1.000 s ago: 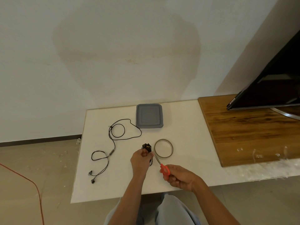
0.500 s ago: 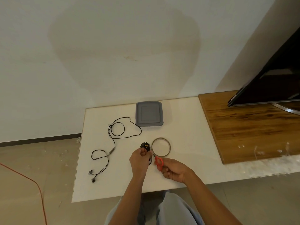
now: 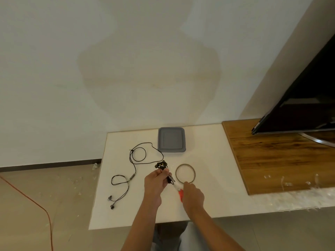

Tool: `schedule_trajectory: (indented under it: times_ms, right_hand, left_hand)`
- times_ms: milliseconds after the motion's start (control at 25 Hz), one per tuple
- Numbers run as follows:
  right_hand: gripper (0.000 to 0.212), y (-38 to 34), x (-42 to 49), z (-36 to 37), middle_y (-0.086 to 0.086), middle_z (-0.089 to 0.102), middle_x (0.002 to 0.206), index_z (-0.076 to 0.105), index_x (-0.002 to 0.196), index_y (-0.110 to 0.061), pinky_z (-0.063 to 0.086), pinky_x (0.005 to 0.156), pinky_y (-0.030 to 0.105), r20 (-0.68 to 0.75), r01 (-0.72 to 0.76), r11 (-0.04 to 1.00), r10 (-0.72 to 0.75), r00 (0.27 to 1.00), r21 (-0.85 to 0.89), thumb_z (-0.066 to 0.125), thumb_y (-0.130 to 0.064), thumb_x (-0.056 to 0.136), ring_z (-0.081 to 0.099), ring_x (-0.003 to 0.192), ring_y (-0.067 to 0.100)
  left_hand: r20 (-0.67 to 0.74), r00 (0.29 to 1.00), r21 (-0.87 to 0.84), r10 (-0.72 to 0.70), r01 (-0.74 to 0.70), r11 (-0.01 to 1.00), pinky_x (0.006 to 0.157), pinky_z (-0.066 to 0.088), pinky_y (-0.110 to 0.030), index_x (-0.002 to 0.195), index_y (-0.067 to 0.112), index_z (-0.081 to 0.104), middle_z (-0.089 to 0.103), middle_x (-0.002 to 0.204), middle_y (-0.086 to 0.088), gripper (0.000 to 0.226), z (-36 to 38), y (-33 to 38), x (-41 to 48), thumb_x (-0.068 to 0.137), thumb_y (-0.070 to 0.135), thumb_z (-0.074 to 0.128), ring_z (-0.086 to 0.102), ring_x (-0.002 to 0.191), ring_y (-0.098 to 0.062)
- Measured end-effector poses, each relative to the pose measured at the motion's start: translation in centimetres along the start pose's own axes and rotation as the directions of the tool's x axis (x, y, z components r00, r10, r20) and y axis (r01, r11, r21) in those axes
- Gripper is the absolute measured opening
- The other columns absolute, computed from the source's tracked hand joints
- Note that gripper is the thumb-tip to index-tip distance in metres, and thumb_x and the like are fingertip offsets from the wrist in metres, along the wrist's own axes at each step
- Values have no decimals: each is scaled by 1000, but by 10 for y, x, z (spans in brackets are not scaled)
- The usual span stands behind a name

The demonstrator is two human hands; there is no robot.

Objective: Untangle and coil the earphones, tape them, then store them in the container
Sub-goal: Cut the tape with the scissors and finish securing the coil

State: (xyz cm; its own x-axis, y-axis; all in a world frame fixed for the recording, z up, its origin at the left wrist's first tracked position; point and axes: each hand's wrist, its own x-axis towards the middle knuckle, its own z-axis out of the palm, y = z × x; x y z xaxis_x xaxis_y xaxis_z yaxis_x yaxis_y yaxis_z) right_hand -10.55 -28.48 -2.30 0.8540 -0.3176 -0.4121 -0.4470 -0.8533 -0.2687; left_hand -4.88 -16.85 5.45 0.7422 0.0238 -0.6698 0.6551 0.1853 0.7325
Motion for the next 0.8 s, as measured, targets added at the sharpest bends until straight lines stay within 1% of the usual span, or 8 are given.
schedule_trajectory:
  times_ms: [80, 160, 240, 280, 320, 440, 560, 800]
  right_hand:
    - [22, -4, -8, -8, 0, 63, 109, 58, 112, -16, 52, 80, 25, -28, 22, 998, -21, 999, 58, 50, -30, 96, 62, 95, 15]
    - [17, -15, -16, -36, 2, 68, 105, 65, 104, -14, 50, 76, 16, -130, 28, 929, 22, 991, 370, 56, -21, 92, 61, 88, 12]
    - [16, -35, -32, -83, 6, 72, 98, 69, 95, -12, 46, 69, 10, -153, 64, 613, 95, 984, 788, 57, -23, 93, 63, 81, 10]
    - [21, -46, -42, -109, 6, 74, 94, 70, 92, -13, 49, 69, 13, -89, 54, 413, 66, 994, 909, 57, -29, 94, 67, 80, 12]
    - [27, -56, -51, -133, 4, 74, 90, 71, 91, -13, 52, 69, 18, -27, 28, 280, -6, 1000, 960, 57, -35, 93, 70, 81, 14]
    - [19, -74, -80, -180, 6, 75, 88, 72, 88, -12, 55, 73, 23, -2, 49, 254, -185, 983, 966, 64, -30, 90, 71, 84, 17]
    - [5, -80, -107, -201, 5, 72, 82, 70, 86, -10, 51, 67, 22, -44, 82, 196, -191, 981, 977, 66, -12, 87, 68, 76, 15]
    - [6, -91, -165, -229, 1, 70, 68, 72, 88, -6, 50, 56, 17, -168, 193, 148, -167, 972, 970, 68, -9, 84, 64, 60, 9]
  left_hand:
    - [46, 998, -39, 46, -44, 998, 73, 56, -24, 94, -1, 68, 68, 82, -12, 11, -6, 15, -19, 89, 8, 65, 65, 77, -19]
    - [61, 994, -38, 93, -91, 995, 72, 56, -24, 91, 1, 68, 68, 81, -12, 9, -9, 30, -35, 89, 9, 65, 64, 74, -18]
    - [56, 990, -40, 128, -126, 991, 73, 55, -24, 89, 2, 68, 68, 79, -11, 8, -10, 44, -52, 88, 9, 66, 64, 70, -17]
    - [60, 987, -36, 148, -146, 989, 75, 55, -24, 88, 2, 69, 68, 79, -11, 8, -10, 50, -61, 88, 9, 66, 64, 70, -17]
    - [74, 982, -30, 174, -172, 985, 76, 55, -25, 89, 2, 69, 69, 80, -12, 9, -11, 56, -70, 88, 10, 67, 64, 71, -17]
    - [158, 955, -43, 252, -249, 968, 77, 55, -26, 97, -1, 69, 70, 88, -15, 14, -14, 71, -102, 89, 10, 65, 66, 77, -21]
    - [224, 927, -91, 301, -287, 954, 82, 56, -28, 103, -2, 68, 72, 94, -17, 17, -20, 86, -137, 90, 8, 62, 68, 85, -23]
    - [316, 899, -151, 304, -268, 951, 90, 51, -32, 101, 7, 71, 70, 90, -11, 16, -34, 105, -198, 88, 14, 67, 64, 85, -20]
